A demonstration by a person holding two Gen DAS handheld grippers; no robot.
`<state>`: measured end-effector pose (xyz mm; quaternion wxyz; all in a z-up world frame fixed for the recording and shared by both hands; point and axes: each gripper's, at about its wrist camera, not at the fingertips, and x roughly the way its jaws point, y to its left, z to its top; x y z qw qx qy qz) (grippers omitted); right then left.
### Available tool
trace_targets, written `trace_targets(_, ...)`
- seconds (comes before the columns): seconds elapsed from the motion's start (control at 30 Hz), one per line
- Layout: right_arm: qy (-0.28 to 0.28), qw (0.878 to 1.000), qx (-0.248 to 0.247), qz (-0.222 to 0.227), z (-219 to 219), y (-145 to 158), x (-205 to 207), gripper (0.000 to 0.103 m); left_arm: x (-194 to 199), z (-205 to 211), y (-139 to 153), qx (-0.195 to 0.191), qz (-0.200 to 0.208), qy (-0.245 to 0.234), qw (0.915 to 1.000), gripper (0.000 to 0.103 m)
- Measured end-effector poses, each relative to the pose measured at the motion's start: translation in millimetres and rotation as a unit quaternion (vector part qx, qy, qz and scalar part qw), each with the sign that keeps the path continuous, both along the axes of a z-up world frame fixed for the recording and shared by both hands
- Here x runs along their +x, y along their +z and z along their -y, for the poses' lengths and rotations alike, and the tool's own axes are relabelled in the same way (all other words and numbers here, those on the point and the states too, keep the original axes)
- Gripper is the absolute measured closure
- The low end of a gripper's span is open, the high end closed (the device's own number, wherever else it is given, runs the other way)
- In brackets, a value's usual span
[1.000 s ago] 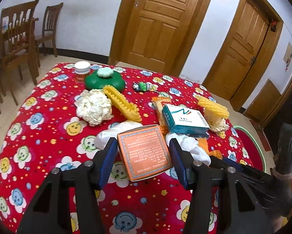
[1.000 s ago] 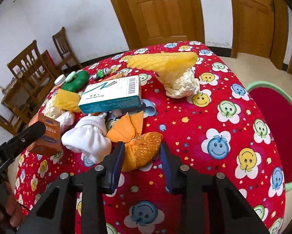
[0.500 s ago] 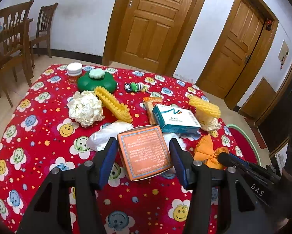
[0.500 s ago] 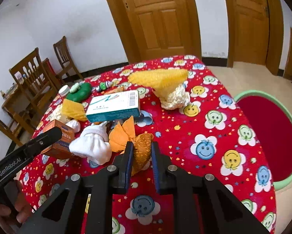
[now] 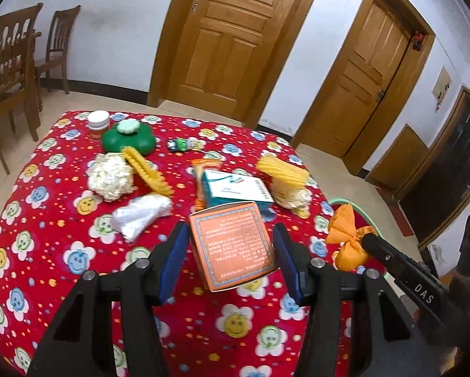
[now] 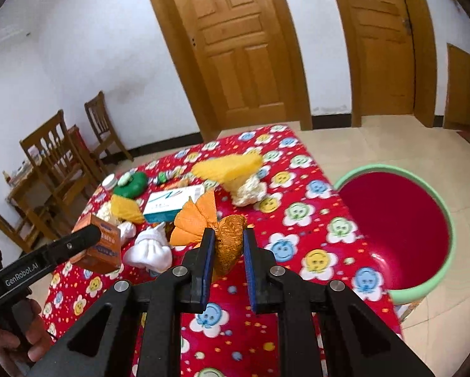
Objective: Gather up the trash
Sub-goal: 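Carry both items over the red bin and open both tools to drop them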
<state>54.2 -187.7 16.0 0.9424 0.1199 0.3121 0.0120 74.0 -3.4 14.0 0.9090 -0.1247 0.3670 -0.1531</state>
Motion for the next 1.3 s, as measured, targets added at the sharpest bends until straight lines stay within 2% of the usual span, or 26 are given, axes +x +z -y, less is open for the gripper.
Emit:
trace_targets(0.33,-0.047,0.999,0.01,0.017,41,12,-23,0.085,1,47,14,0.0,-0.002,-0.05,0.9987,0.048)
trace_targets(0.7,-0.111,0.993,0.026,0.016,100,5,-37,0.085,12,122,26,0.023,0.01,-0.114,0.9932,0.048)
trace_targets(1.03,-0.161,0.987,0.028,-0.013,155,-23,-37,0.083,24,185,10,0.04,-0.002,-0.158,0.9867,0.047)
trace_targets(1.3,-0.175,0.983,0.038,-0.032,185,-43,-31,0.081,33,215,-5,0.054,-0.012,-0.177,0.9827,0.047)
